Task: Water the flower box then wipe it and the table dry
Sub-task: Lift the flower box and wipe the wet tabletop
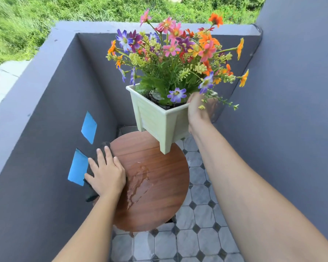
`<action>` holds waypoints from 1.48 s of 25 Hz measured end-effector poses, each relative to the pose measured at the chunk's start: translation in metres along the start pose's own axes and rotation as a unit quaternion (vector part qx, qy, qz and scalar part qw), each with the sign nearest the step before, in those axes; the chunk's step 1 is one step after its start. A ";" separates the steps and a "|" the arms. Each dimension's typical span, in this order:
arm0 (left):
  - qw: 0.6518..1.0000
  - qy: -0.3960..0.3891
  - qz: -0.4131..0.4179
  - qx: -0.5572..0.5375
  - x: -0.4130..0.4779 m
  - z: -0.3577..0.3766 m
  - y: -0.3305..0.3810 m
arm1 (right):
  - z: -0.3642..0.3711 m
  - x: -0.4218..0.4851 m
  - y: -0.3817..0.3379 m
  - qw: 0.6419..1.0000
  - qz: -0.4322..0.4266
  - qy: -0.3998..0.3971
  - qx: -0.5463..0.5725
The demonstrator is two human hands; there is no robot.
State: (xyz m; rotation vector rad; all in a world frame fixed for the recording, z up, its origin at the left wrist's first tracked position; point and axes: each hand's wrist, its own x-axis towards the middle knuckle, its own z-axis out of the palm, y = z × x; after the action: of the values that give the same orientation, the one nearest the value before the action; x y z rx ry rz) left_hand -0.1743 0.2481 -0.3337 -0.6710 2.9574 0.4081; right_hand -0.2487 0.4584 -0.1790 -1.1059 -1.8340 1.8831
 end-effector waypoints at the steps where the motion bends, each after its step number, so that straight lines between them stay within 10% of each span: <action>1: 1.000 0.001 -0.009 0.002 -0.009 0.000 -0.005 | 0.002 -0.003 0.001 1.000 0.001 -0.002 -0.003; 13: 0.987 -0.047 0.151 0.006 -0.144 0.024 -0.010 | -0.002 -0.008 -0.006 1.000 -0.001 0.018 -0.011; 23: 0.885 -0.075 0.448 -0.103 -0.192 0.037 0.039 | -0.019 -0.006 -0.024 1.000 -0.004 0.022 -0.004; 26: 0.875 -0.177 0.259 -0.369 -0.177 -0.005 0.059 | -0.023 -0.004 -0.030 1.000 -0.011 0.027 0.011; 30: 0.681 -0.393 -0.057 -0.616 -0.119 -0.035 0.055 | -0.028 0.000 -0.040 0.999 -0.019 0.048 0.010; 34: 0.931 -0.280 0.079 -0.219 -0.081 -0.029 0.042 | -0.031 0.008 -0.037 0.997 -0.023 0.074 0.000; 37: 0.948 -0.224 0.174 -0.143 -0.079 -0.028 0.039 | -0.031 0.007 -0.030 0.996 -0.017 0.088 -0.008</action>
State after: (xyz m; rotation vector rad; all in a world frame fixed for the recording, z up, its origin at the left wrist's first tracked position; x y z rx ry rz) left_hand -0.1203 0.3072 -0.2863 -0.0441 2.5860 0.8950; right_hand -0.2410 0.4905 -0.1498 -1.1977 -1.7617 1.6958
